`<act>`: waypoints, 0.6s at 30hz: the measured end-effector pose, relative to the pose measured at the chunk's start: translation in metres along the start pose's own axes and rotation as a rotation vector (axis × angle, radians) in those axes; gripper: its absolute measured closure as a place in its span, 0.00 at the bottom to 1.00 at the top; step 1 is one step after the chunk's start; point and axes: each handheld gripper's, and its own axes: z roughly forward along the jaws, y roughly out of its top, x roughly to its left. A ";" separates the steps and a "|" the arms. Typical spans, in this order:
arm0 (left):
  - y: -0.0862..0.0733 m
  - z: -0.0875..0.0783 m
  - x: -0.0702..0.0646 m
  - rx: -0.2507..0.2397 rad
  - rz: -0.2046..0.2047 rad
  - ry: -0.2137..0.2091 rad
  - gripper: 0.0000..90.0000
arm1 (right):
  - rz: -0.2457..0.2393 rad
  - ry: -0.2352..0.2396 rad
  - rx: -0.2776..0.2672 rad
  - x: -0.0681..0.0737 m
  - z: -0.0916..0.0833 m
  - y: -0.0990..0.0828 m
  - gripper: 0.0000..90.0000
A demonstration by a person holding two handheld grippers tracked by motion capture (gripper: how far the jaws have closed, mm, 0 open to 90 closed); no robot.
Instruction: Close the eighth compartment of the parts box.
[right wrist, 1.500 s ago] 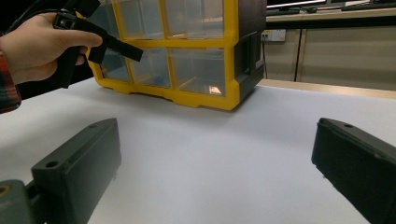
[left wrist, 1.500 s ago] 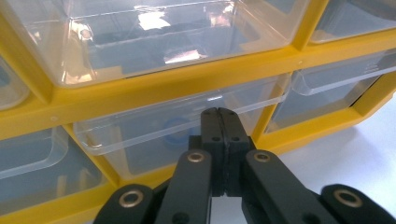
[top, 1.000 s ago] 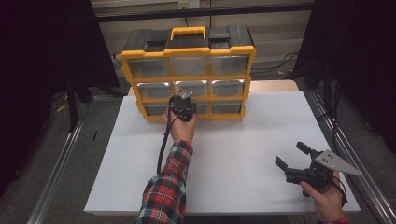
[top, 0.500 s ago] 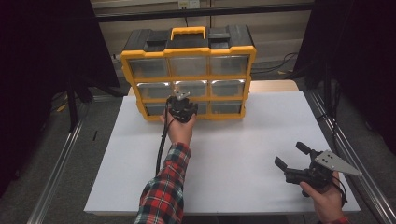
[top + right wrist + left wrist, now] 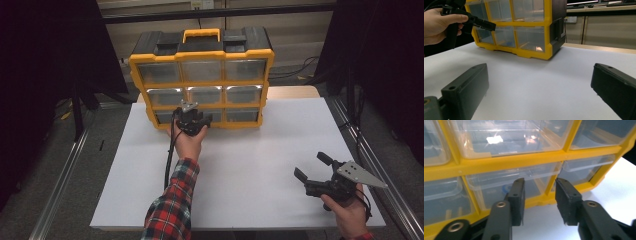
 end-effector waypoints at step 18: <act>-0.014 -0.024 0.006 -0.048 -0.007 -0.073 0.42 | -0.017 0.002 0.008 0.000 0.000 -0.001 0.01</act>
